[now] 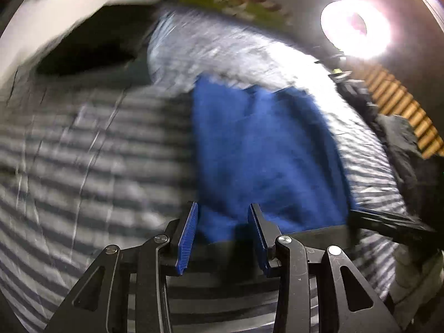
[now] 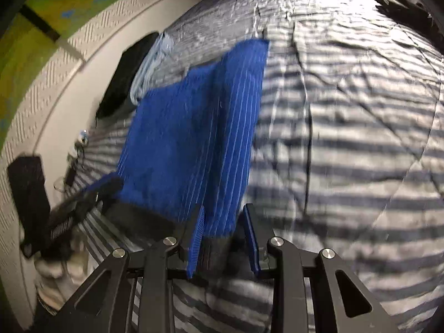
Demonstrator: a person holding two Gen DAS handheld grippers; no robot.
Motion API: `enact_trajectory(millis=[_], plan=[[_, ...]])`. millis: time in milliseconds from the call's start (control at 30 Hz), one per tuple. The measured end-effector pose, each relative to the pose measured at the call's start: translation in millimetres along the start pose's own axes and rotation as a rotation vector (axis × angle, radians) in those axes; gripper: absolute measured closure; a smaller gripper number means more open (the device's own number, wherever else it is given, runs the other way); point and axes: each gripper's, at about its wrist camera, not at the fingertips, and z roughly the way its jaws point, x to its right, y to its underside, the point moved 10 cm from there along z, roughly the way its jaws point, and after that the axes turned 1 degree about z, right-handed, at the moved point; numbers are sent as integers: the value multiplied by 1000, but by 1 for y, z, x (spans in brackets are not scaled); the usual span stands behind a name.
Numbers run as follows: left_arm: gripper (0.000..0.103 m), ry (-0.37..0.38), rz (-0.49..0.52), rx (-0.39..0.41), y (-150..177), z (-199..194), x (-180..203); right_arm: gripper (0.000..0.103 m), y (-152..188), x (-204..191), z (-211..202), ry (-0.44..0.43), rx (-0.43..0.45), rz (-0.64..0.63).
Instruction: Organize objects
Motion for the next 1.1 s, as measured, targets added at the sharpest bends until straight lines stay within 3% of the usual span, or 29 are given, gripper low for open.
enact_trajectory(millis=[200, 267, 333, 500, 733, 800, 833, 1033, 1100], plan=[[62, -19, 4, 34, -11, -22, -13, 77, 9, -1, -16, -64, -69, -40], [56, -15, 4, 54, -25, -27, -12, 77, -4, 7, -28, -64, -23, -30], [43, -2, -6, 58, -41, -26, -10, 77, -27, 12, -37, -71, 18, 3], [40, 32, -9, 3, -70, 2, -11, 77, -67, 17, -27, -119, 23, 70], [41, 126, -63, -82, -72, 36, -17, 77, -74, 21, 8, -156, -49, 106], [48, 133, -21, -90, -68, 40, -13, 77, -73, 21, 15, -174, -61, 116], [58, 135, -3, -92, -67, 41, -12, 77, -73, 19, 19, -186, -70, 121], [93, 171, 15, -113, -61, 46, -10, 77, -64, 13, 26, -255, -99, 107], [97, 183, 30, -120, -59, 47, -4, 77, -63, 13, 25, -285, -104, 117]])
